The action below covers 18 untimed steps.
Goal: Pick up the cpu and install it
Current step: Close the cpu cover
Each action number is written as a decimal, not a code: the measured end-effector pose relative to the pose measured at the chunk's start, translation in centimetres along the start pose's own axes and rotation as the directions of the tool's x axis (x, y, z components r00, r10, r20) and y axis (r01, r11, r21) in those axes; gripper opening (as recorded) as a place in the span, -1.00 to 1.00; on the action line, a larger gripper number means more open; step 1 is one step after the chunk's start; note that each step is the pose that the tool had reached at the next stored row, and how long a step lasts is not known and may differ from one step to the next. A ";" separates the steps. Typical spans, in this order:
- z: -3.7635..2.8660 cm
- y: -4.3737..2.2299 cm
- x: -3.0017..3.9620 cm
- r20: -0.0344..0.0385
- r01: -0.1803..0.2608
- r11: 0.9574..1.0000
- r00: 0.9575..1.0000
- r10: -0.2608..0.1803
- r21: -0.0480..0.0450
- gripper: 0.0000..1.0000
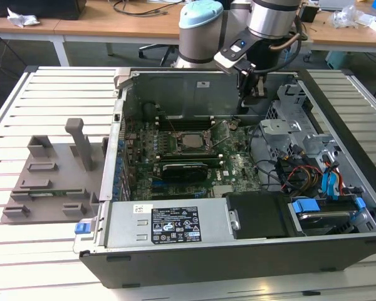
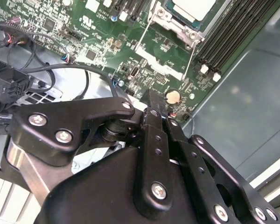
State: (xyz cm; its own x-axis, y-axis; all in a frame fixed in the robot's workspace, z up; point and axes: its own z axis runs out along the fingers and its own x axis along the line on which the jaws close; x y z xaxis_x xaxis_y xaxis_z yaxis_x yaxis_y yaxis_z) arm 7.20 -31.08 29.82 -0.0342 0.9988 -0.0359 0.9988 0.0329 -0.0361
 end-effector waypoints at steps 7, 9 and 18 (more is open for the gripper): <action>-0.02 0.68 -0.02 0.000 0.000 1.000 1.000 0.000 0.000 -0.79; -0.03 0.86 -0.03 0.000 0.000 1.000 1.000 0.000 0.000 -0.79; 0.10 2.09 -0.06 0.000 0.000 1.000 1.000 0.000 0.000 -0.79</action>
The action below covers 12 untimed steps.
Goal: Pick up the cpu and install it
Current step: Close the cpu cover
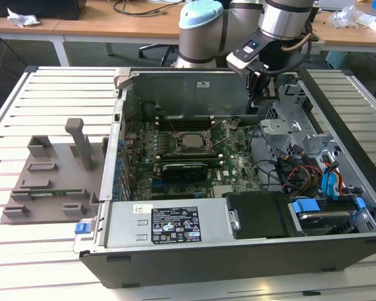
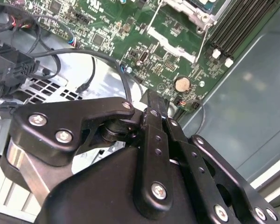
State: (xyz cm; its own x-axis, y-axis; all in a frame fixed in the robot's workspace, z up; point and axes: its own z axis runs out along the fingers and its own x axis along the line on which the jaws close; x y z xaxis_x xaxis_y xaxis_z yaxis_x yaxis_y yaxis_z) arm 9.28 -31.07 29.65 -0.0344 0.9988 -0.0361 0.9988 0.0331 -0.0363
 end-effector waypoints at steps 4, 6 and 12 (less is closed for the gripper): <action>0.85 0.03 0.04 0.000 0.000 1.000 1.000 0.000 0.000 -0.79; 1.46 0.06 0.07 0.000 0.000 1.000 1.000 0.000 0.000 -0.79; 2.67 0.08 0.12 -0.002 0.000 1.000 1.000 0.000 0.000 -0.79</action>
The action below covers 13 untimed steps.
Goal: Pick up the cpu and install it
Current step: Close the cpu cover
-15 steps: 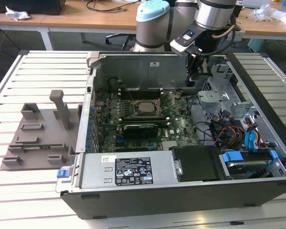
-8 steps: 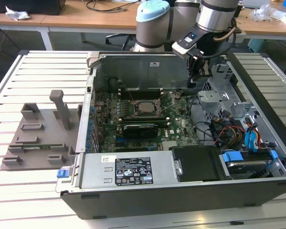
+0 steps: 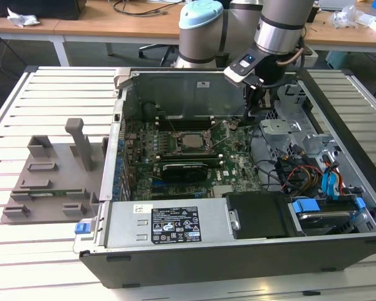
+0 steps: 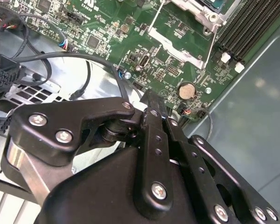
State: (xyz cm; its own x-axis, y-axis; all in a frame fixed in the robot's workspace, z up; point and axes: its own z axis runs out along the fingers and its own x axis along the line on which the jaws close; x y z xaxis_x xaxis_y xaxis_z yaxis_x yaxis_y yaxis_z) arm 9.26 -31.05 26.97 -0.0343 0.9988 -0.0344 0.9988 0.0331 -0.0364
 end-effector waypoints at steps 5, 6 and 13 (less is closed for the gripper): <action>0.93 -0.08 0.04 0.000 0.000 1.000 1.000 0.000 0.000 -0.79; 1.03 -0.22 0.05 0.000 0.000 1.000 1.000 0.000 0.000 -0.79; 1.84 -1.68 0.13 0.000 0.000 1.000 1.000 0.000 0.000 -0.79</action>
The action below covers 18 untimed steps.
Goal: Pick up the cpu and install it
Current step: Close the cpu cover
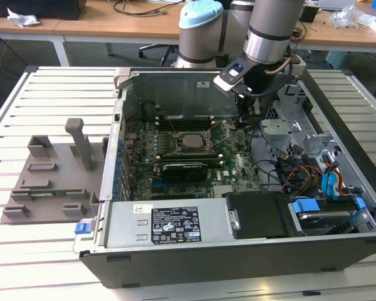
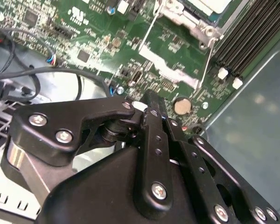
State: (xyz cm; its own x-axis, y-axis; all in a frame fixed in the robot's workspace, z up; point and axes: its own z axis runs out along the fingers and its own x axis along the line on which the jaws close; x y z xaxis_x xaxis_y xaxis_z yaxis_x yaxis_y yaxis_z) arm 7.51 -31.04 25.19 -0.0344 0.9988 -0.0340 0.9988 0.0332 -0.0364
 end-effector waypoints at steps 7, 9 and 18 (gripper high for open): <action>0.58 -1.24 0.06 0.000 0.000 1.000 1.000 0.000 0.000 -0.79; 0.61 -1.74 0.08 0.000 0.000 1.000 1.000 0.000 0.000 -0.79; 0.63 -2.56 0.11 0.000 -0.001 1.000 1.000 0.001 0.000 -0.79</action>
State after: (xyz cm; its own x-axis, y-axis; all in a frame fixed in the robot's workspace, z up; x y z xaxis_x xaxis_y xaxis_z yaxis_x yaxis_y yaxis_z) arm 4.92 -31.03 24.65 -0.0337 0.9989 -0.0338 0.9988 0.0325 -0.0362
